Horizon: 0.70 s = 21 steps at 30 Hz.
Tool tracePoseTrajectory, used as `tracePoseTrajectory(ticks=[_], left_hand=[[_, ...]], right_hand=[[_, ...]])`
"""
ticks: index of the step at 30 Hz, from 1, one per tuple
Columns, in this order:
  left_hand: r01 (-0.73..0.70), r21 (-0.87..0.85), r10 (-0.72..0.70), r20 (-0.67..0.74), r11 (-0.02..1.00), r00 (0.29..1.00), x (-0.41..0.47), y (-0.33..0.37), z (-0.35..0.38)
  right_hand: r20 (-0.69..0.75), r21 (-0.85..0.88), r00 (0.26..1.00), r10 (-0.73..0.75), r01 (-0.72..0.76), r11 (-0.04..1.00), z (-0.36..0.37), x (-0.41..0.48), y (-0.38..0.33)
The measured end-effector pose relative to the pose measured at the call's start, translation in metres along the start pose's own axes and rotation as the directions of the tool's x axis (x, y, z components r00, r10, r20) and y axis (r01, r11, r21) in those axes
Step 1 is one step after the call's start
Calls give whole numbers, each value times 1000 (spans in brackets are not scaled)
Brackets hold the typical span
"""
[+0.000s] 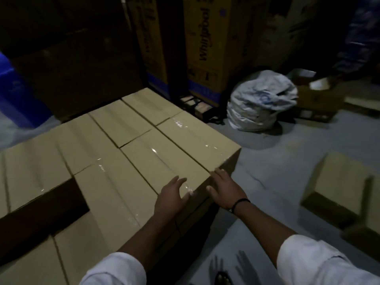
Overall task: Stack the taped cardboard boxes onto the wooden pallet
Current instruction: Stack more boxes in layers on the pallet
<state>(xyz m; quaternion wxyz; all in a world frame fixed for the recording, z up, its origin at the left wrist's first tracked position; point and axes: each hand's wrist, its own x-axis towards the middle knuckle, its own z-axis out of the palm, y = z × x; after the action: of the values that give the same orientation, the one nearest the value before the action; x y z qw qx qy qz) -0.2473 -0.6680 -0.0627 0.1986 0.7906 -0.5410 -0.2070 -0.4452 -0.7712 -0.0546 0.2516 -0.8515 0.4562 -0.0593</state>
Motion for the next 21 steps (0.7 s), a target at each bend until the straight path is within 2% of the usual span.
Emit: tracePoseTrajectory(ticks=[5,10,21], left_hand=[[-118,-46,121,88,992,989,16,42,26],[-277,-83,287,160,957,945,42,104,59],[-448,-119,462,286,886,839,98,294,184]], right_hand=[[-109,60,982,153,-147,987,-18,-34,40],[-197,80,931,306,-296,952,-47,-68,95],[-268,243,778,568,-516,822,-128,-113,285]])
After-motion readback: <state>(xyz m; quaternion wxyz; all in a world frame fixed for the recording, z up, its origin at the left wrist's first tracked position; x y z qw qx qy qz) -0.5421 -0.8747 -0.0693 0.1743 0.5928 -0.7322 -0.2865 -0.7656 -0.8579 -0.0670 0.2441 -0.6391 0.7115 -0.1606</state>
